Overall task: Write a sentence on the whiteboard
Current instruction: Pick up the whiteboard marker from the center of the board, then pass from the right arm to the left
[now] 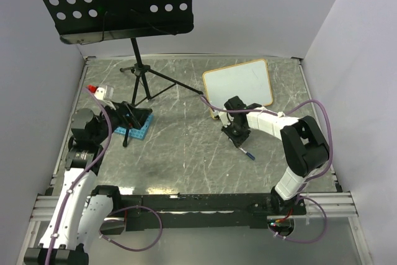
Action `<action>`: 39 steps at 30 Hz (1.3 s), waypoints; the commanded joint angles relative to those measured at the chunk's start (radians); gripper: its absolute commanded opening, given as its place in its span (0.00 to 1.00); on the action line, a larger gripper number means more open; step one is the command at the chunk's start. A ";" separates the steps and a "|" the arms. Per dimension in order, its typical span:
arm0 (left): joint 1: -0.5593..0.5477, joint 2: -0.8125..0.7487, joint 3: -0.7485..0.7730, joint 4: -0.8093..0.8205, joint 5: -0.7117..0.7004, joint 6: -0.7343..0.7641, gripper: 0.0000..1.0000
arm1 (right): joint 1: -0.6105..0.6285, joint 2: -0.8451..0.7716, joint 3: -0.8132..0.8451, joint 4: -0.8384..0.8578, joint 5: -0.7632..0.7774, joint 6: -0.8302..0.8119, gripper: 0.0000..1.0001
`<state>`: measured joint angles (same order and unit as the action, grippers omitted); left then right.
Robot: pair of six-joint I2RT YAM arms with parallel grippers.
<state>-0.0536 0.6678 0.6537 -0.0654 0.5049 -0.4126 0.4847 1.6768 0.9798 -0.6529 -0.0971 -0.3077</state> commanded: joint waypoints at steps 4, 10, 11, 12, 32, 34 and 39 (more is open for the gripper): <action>-0.144 0.053 -0.023 0.185 0.161 -0.133 0.97 | -0.072 -0.018 -0.012 -0.013 -0.091 0.001 0.09; -0.603 0.205 -0.158 0.526 -0.006 -0.377 0.99 | -0.167 -0.241 -0.070 0.048 -0.459 0.018 0.06; -0.653 0.276 -0.201 0.661 -0.087 -0.423 0.99 | -0.179 -0.290 -0.073 0.052 -0.552 0.028 0.06; -0.699 0.318 -0.210 0.726 -0.120 -0.433 0.98 | -0.193 -0.310 -0.066 0.052 -0.596 0.047 0.06; -0.960 1.021 0.167 0.822 -0.345 -0.522 0.60 | -0.402 -0.448 -0.144 0.309 -1.072 0.390 0.04; -0.968 1.027 0.188 0.790 -0.371 -0.520 0.55 | -0.402 -0.450 -0.145 0.311 -1.073 0.394 0.05; -0.986 1.027 0.234 0.690 -0.407 -0.485 0.35 | -0.405 -0.443 -0.145 0.306 -1.063 0.391 0.06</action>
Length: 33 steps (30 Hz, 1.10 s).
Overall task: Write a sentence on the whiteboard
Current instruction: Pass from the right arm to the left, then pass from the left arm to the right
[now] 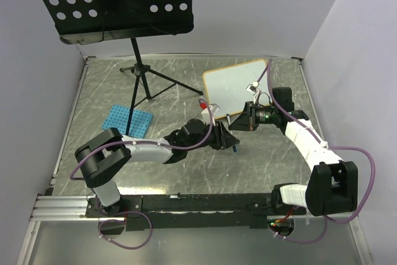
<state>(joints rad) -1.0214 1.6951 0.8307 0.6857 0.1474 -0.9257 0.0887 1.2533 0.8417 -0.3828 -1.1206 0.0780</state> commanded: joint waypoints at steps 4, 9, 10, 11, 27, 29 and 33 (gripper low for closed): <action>-0.020 -0.015 0.068 -0.104 -0.023 0.073 0.11 | -0.010 -0.025 -0.003 0.032 -0.036 -0.003 0.07; -0.020 -0.081 0.080 -0.394 -0.003 0.351 0.01 | -0.027 -0.020 0.077 -0.214 -0.140 -0.310 0.77; -0.020 -0.118 0.076 -0.450 0.000 0.469 0.01 | -0.027 -0.005 0.147 -0.300 -0.149 -0.411 0.96; -0.020 -0.144 0.062 -0.484 0.009 0.525 0.01 | -0.027 0.000 0.170 -0.376 -0.162 -0.567 1.00; -0.017 -0.239 0.139 -0.804 0.274 0.906 0.01 | 0.158 0.205 0.290 -1.013 -0.329 -1.328 1.00; -0.017 -0.232 0.146 -0.799 0.281 0.901 0.01 | 0.195 0.189 0.267 -0.931 -0.311 -1.185 0.95; -0.017 -0.226 0.163 -0.787 0.293 0.895 0.01 | 0.241 0.135 0.202 -0.641 -0.246 -0.942 0.82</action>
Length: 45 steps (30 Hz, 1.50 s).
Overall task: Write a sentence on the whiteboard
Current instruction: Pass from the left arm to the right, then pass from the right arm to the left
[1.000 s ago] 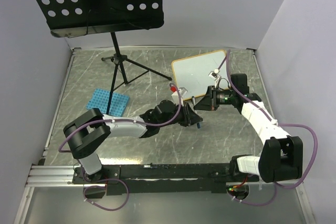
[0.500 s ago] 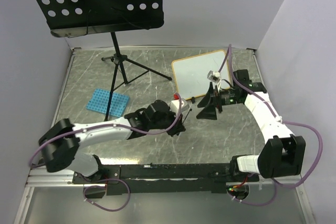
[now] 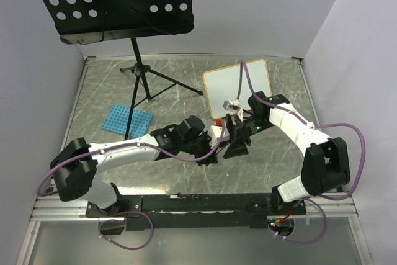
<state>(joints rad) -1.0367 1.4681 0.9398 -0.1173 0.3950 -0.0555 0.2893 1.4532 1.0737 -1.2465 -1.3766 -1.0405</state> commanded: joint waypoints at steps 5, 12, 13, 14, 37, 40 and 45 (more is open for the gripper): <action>0.004 -0.006 0.040 0.050 0.054 -0.001 0.01 | 0.065 -0.074 -0.041 0.275 0.053 0.269 0.51; 0.015 -0.015 0.030 0.057 0.056 -0.020 0.01 | 0.083 -0.050 -0.024 0.274 0.082 0.293 0.09; 0.017 -0.022 0.028 0.061 0.057 -0.023 0.01 | 0.088 -0.045 -0.021 0.269 0.083 0.287 0.05; 0.023 -0.029 0.024 0.076 0.053 -0.029 0.01 | 0.088 -0.042 -0.018 0.257 0.085 0.286 0.00; 0.046 -0.204 -0.239 0.380 0.076 -0.254 0.57 | 0.008 -0.045 -0.024 0.351 -0.010 0.439 0.00; 0.046 -0.175 -0.220 0.393 0.090 -0.257 0.49 | 0.005 -0.040 -0.027 0.352 -0.012 0.442 0.00; 0.046 -0.157 -0.196 0.349 0.119 -0.235 0.01 | 0.001 -0.037 -0.026 0.345 -0.009 0.433 0.00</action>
<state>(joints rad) -0.9913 1.3071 0.6907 0.2153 0.4667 -0.3168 0.2981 1.4017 1.0264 -0.9024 -1.3331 -0.5999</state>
